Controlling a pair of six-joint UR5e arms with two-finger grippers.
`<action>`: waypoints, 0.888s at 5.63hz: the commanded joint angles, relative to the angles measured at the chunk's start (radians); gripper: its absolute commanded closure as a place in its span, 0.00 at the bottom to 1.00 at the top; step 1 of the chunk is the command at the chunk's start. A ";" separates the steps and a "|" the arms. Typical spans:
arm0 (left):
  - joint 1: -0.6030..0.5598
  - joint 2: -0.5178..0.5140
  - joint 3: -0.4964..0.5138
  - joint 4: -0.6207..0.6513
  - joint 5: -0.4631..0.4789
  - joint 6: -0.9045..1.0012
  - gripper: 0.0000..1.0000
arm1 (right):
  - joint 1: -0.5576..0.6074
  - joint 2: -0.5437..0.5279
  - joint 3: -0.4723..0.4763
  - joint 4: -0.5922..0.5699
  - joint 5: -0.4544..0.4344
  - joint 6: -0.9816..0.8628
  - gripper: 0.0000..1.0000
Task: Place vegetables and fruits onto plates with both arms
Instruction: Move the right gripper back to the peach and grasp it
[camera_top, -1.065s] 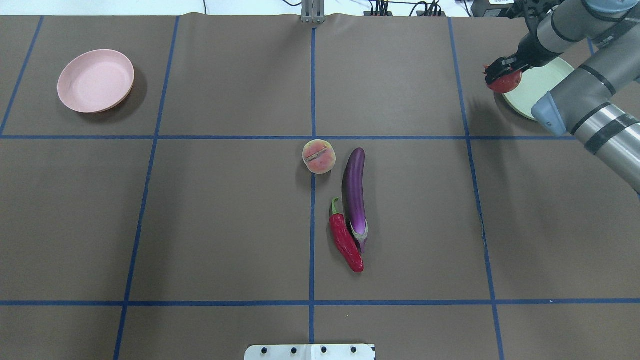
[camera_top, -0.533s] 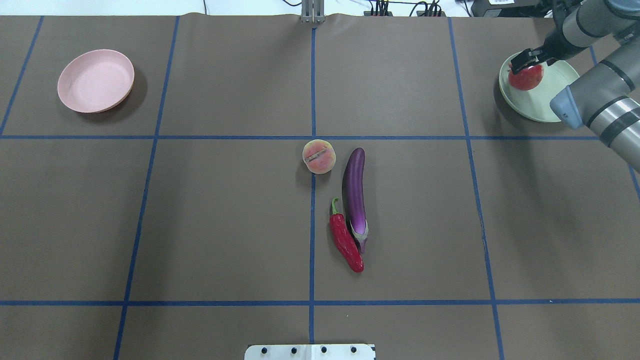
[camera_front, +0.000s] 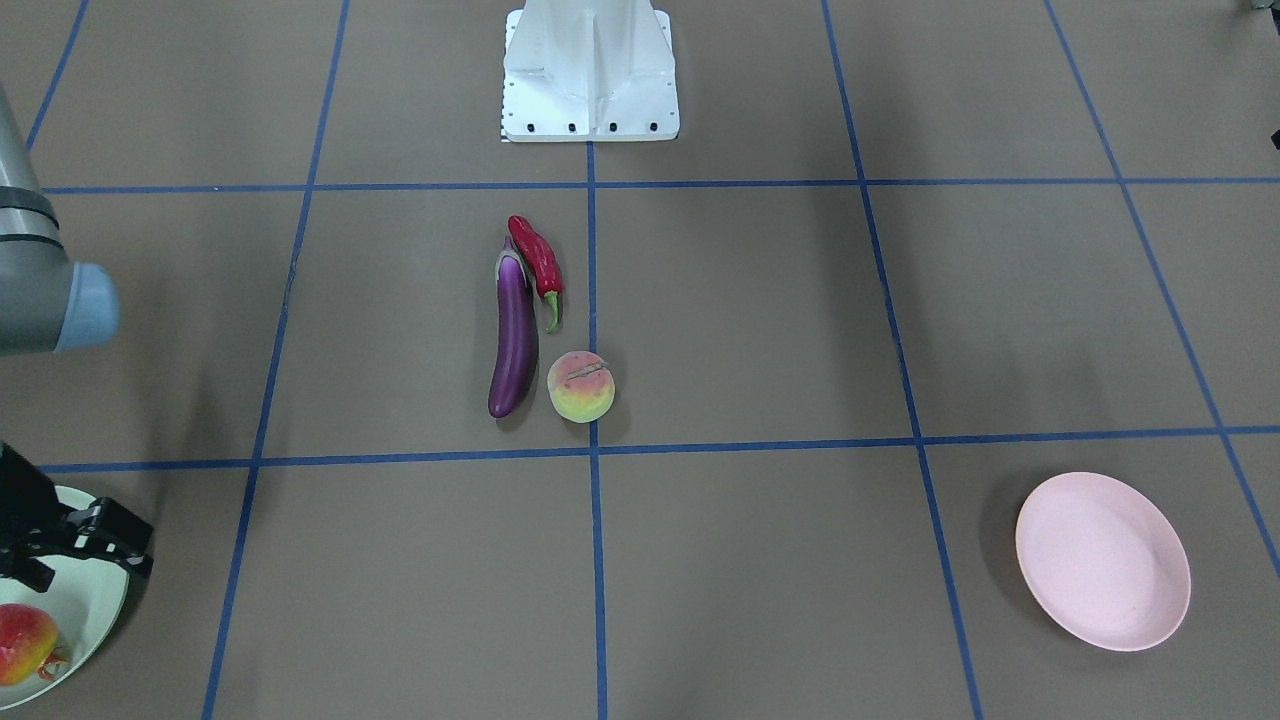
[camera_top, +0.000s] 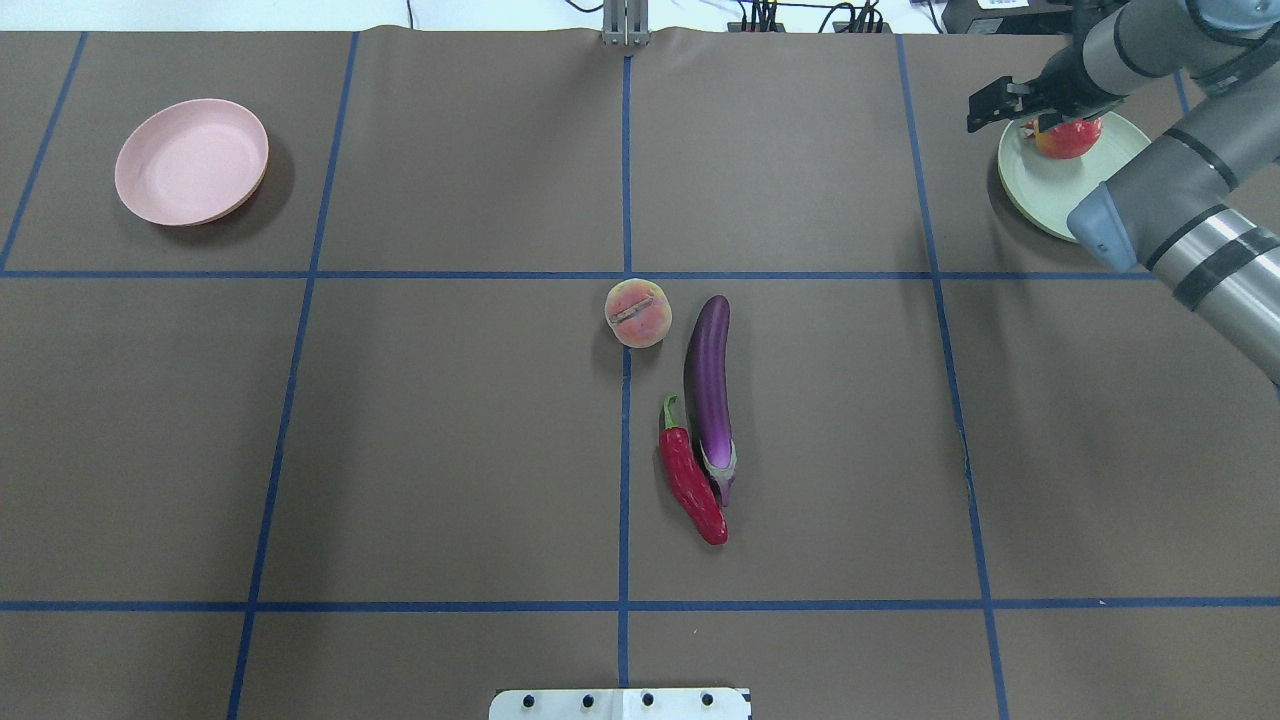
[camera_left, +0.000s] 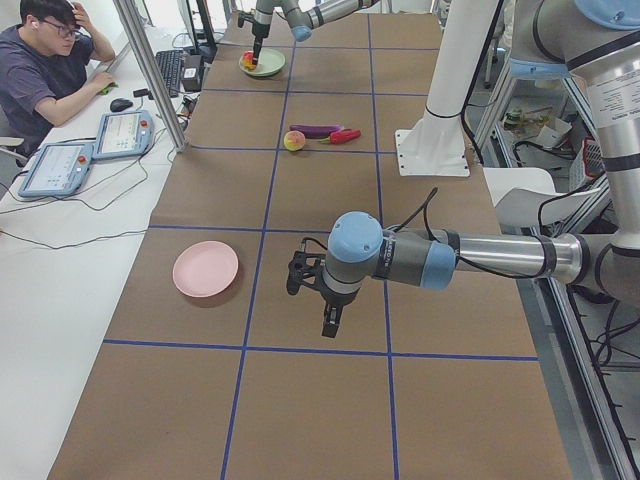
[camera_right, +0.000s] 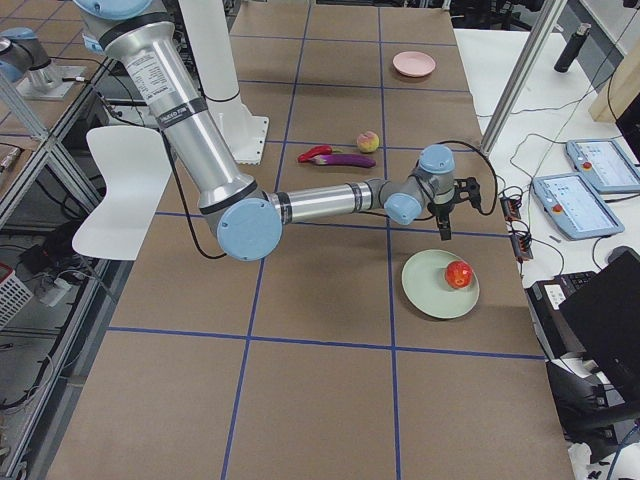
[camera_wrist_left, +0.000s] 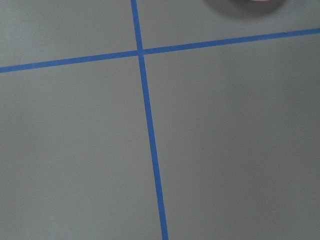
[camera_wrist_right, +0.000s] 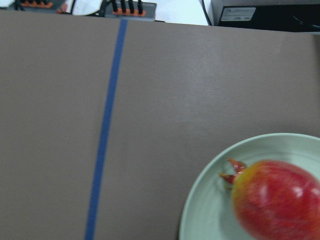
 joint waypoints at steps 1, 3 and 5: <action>0.000 0.002 0.004 -0.038 0.000 -0.003 0.00 | -0.176 0.007 0.156 -0.073 -0.121 0.221 0.01; 0.000 0.002 0.004 -0.038 0.000 -0.003 0.00 | -0.367 0.091 0.453 -0.580 -0.222 0.351 0.01; 0.000 0.002 0.007 -0.038 0.000 -0.003 0.00 | -0.428 0.093 0.480 -0.606 -0.283 0.389 0.01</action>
